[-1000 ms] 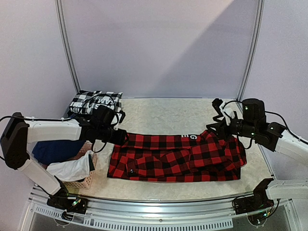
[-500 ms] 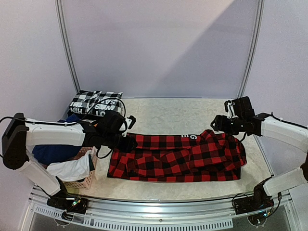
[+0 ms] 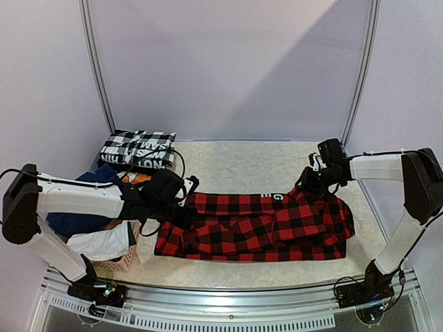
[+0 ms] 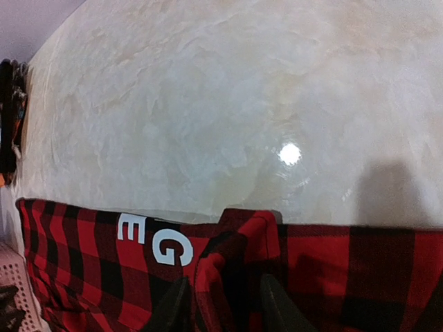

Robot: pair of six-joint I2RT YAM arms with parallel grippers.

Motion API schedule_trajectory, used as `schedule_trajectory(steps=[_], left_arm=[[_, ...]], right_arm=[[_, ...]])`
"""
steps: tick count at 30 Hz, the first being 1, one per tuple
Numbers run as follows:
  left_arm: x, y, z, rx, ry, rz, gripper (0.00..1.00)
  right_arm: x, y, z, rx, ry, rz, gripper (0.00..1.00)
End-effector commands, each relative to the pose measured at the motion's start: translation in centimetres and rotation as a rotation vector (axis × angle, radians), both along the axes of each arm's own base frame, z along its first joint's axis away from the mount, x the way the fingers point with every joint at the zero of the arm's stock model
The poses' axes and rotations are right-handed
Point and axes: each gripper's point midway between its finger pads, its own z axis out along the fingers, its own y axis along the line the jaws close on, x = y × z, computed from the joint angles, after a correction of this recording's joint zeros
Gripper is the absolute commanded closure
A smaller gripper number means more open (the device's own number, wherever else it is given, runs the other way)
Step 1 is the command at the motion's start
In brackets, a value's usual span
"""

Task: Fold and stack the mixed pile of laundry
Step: Fold the 1/3-folded shirt at the center of the board.

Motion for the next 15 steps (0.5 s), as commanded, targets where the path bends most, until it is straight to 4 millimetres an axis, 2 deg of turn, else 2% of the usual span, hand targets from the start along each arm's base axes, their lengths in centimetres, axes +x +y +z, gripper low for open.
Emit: schedule_trajectory(steps=[1, 3, 7, 11, 15], left_arm=[[-0.8, -0.2, 1.0, -0.032, -0.03, -0.006, 0.51], [-0.9, 0.0, 1.3, -0.036, -0.039, -0.004, 0.51], [-0.9, 0.4, 1.9, -0.044, -0.06, 0.011, 0.51], [-0.9, 0.4, 2.3, -0.056, -0.071, 0.012, 0.51], [-1.4, -0.9, 2.9, -0.116, -0.082, -0.042, 0.46]], right_arm=[[1.0, 1.5, 0.7, 0.048, -0.008, 0.069, 0.78], [0.9, 1.9, 1.2, 0.054, -0.014, 0.1, 0.86], [0.1, 3.3, 3.1, 0.108, -0.056, 0.199, 0.95], [-1.8, 5.6, 5.4, 0.145, -0.111, 0.335, 0.98], [-4.6, 9.0, 7.7, 0.181, -0.167, 0.504, 0.98]])
